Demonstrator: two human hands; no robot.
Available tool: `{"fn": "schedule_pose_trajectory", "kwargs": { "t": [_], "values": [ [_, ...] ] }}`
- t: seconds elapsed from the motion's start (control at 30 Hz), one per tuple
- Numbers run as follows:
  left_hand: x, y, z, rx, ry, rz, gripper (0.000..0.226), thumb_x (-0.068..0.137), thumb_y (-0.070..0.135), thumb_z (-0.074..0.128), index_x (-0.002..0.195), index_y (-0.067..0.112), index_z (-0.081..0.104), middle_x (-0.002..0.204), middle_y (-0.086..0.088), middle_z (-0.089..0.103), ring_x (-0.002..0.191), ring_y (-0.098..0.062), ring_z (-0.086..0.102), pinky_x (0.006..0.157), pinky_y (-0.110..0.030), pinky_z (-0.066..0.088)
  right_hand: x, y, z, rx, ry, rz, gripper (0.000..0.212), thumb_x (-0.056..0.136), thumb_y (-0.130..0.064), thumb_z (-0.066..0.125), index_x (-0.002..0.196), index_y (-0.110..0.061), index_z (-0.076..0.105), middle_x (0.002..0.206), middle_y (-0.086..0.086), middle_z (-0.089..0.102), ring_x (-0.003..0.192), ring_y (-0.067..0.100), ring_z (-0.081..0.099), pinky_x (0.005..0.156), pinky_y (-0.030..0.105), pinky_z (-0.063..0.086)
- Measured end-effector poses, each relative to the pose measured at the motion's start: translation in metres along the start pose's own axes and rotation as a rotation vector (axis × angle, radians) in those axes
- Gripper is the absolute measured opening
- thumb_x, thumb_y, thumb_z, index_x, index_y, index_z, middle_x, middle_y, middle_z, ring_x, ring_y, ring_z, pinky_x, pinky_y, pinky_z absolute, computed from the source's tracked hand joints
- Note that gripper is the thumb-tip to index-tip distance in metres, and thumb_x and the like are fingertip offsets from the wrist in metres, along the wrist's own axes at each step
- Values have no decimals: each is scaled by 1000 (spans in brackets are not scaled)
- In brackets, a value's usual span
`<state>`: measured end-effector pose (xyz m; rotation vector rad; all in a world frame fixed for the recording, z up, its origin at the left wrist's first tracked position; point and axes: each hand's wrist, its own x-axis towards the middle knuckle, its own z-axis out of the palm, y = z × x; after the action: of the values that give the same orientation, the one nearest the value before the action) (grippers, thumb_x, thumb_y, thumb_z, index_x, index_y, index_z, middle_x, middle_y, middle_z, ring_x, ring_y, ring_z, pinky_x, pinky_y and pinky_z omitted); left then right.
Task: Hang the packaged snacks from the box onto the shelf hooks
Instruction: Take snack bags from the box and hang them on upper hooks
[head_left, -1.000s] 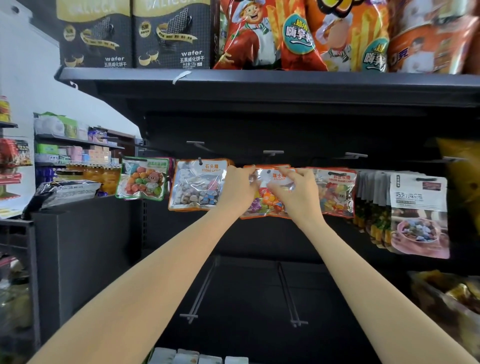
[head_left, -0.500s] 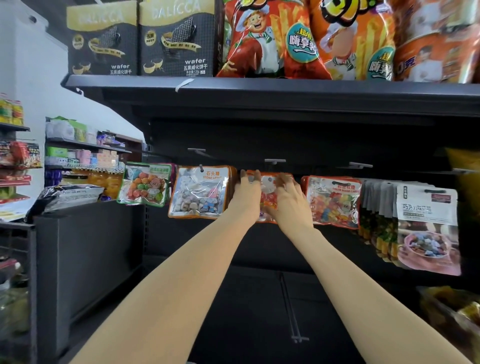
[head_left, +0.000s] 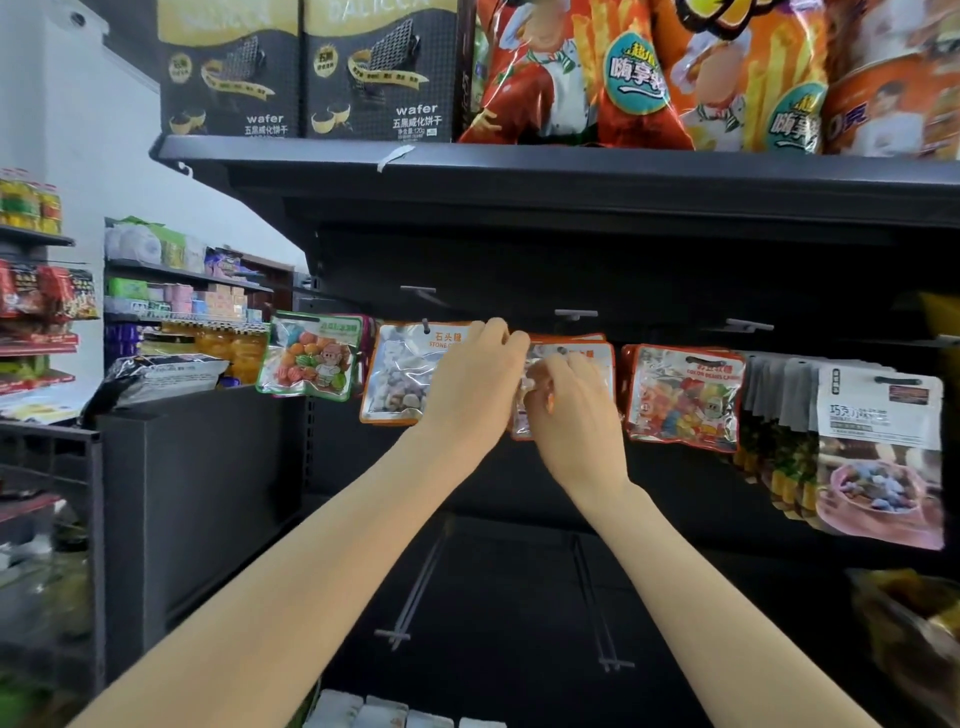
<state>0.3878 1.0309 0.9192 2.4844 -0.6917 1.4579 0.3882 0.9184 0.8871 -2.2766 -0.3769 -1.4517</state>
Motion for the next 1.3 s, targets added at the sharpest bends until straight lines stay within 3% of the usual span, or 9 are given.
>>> {"fn": "schedule_pose_trajectory", "kwargs": {
  "t": [0.1,0.2,0.37,0.53,0.73,0.93,1.17,1.23,1.3],
  "values": [
    [-26,-34,-16,1,27,-80,33,91,19,56,123,13,53,120,-4,55,110,-19,51,85,-31,48,-2,-34,4,59,-29,-33,18,93,-13,50,109,-13,59,103,0,57,92,8,47,74,19,38],
    [-58,-73,-31,2,50,-186,23,91,26,55,111,15,60,104,-1,62,95,-18,57,71,-27,45,-9,-72,21,144,-110,-49,23,94,-15,52,116,-13,58,108,0,59,95,10,54,77,21,45],
    [-132,-158,-65,25,-117,-454,21,89,31,55,108,23,61,94,7,65,91,-17,60,76,-35,51,-35,-156,82,290,-323,-48,23,94,-17,49,115,-15,59,108,1,60,100,16,54,82,32,48],
    [-239,-249,-99,34,-287,-731,14,91,35,54,102,28,60,89,11,63,84,-13,59,62,-27,47,-94,-253,163,414,-586,-40,24,95,-16,46,114,-15,59,108,1,59,101,17,54,84,32,48],
    [-385,-342,-131,30,-398,-1083,14,91,30,53,97,24,64,87,3,62,85,-22,60,73,-32,49,-187,-362,261,512,-949,-18,25,96,-15,45,115,-11,60,112,5,59,103,19,56,84,33,48],
    [-516,-400,-141,52,-490,-1391,19,87,18,55,102,11,65,102,-10,68,100,-29,61,84,-37,50,-275,-432,354,556,-1289,-55,24,87,-7,50,106,-2,64,106,18,64,102,32,59,86,39,46],
    [-597,-445,-113,109,-688,-1498,19,88,5,49,103,-1,58,107,-22,60,105,-37,56,87,-38,39,-347,-477,450,578,-1597,-182,54,90,-7,49,142,-10,37,143,16,38,132,31,37,107,31,29],
    [-603,-453,-99,67,-760,-1468,27,86,6,50,112,0,55,114,-22,58,111,-37,54,90,-36,38,-360,-482,470,600,-1646,-154,57,87,-14,49,142,-12,39,140,20,42,131,35,38,109,34,32],
    [-614,-460,-85,46,-815,-1482,39,84,5,52,123,1,50,122,-21,54,115,-37,52,93,-37,40,-371,-486,481,620,-1660,-116,53,83,-12,54,136,-11,47,126,23,52,120,36,46,99,27,34]
  ]
}}
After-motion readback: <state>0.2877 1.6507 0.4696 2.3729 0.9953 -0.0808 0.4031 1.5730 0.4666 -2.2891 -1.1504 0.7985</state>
